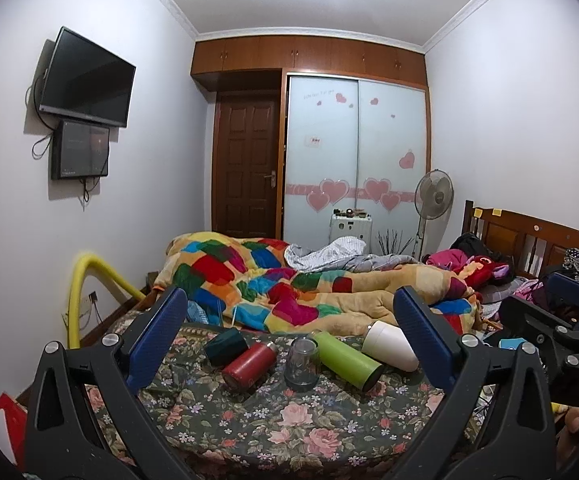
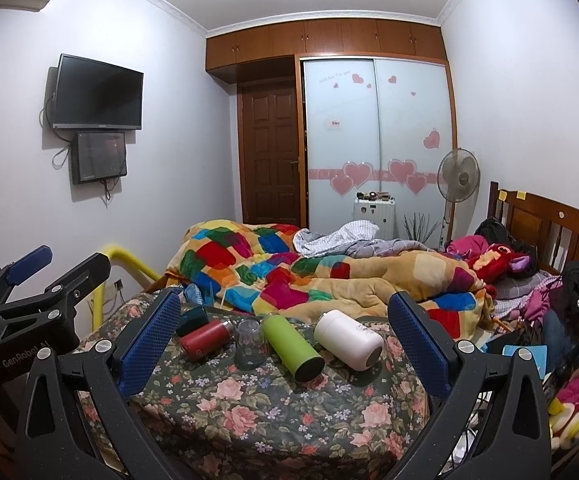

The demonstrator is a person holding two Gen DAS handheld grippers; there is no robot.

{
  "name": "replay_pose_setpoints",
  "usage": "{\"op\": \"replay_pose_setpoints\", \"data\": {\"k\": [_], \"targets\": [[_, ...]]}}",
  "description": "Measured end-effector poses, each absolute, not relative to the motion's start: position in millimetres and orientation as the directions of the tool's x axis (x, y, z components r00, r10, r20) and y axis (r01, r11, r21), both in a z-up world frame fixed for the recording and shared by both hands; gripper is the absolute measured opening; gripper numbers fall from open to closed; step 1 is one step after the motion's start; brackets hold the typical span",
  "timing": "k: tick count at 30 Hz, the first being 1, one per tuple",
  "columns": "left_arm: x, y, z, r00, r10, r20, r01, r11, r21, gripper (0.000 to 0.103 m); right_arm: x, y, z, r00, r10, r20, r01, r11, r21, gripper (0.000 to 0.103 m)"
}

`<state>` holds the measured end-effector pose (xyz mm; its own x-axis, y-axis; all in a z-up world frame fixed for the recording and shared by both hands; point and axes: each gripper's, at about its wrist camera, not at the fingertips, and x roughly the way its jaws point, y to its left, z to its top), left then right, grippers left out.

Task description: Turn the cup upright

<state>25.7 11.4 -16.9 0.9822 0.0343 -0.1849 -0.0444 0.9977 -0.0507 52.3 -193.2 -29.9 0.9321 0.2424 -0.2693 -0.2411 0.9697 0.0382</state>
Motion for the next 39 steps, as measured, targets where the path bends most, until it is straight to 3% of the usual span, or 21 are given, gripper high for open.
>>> {"op": "replay_pose_setpoints", "data": {"k": [7, 13, 17, 23, 33, 39], "targets": [[66.7, 29.5, -43.9, 0.96, 0.042, -0.275, -0.067, 0.995, -0.079, 0.103, 71.1, -194.9, -43.6, 0.919, 0.228, -0.321, -0.226, 0.973, 0.041, 0.103], [142.7, 65.0, -101.2, 0.884, 0.079, -0.461, -0.13, 0.988, -0.08, 0.103, 96.9, -198.8, -61.1, 0.897, 0.204, -0.392, -0.202, 0.978, 0.047, 0.103], [212.9, 95.0, -158.6, 0.776, 0.025, -0.63, -0.102, 0.991, -0.087, 0.103, 111.9, -202.2, -71.2, 0.885, 0.179, -0.431, -0.179, 0.983, 0.042, 0.103], [290.4, 114.4, -229.8, 0.64, -0.052, -0.767, -0.04, 0.994, -0.1, 0.103, 137.3, -211.4, -88.8, 0.857, 0.137, -0.496, -0.133, 0.99, 0.043, 0.103], [350.4, 110.3, -271.7, 0.508, -0.191, -0.84, 0.094, 0.982, -0.166, 0.09, 163.0, -215.6, -112.9, 0.807, 0.075, -0.586, -0.088, 0.996, 0.006, 0.103], [362.9, 96.8, -276.9, 0.453, -0.175, -0.874, 0.142, 0.982, -0.123, 0.089, 177.5, -216.4, -120.4, 0.792, 0.07, -0.607, -0.088, 0.996, 0.0, 0.103]]}}
